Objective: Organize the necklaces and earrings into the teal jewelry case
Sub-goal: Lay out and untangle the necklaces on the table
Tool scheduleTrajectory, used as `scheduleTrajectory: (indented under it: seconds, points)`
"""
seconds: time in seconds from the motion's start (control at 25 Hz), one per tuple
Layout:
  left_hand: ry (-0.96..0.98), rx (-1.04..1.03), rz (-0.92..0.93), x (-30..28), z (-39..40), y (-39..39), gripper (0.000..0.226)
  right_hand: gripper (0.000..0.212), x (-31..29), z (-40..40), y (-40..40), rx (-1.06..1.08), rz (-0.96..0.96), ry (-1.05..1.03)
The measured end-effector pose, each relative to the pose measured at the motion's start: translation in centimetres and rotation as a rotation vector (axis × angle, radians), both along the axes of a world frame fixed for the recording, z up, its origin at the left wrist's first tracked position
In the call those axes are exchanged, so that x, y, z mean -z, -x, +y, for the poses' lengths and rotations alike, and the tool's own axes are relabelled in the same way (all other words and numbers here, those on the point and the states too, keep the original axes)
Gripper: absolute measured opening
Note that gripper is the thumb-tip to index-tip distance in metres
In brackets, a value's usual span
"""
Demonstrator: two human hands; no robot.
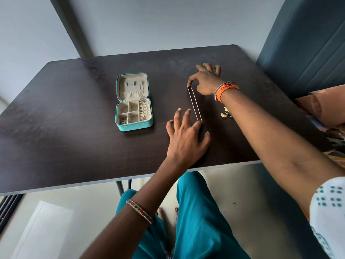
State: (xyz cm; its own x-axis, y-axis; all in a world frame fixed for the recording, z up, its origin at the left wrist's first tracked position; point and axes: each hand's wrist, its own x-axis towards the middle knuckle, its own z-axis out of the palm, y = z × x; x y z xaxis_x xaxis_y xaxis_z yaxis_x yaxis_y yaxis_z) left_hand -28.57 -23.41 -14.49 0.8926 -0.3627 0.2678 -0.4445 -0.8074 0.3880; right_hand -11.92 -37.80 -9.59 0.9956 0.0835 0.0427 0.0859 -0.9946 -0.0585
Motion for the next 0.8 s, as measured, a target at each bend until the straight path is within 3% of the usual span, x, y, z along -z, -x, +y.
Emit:
scheduleTrajectory:
  seconds: [0.6, 0.8]
  points:
    - [0.007, 0.006, -0.032, 0.6, -0.1, -0.3, 0.041, 0.058, -0.3, 0.1, 0.2, -0.009, -0.025, -0.053]
    - [0.258, -0.037, -0.107, 0.1, 0.4, -0.1, 0.031, 0.048, -1.7, 0.5, 2.0, 0.012, -0.25, -0.196]
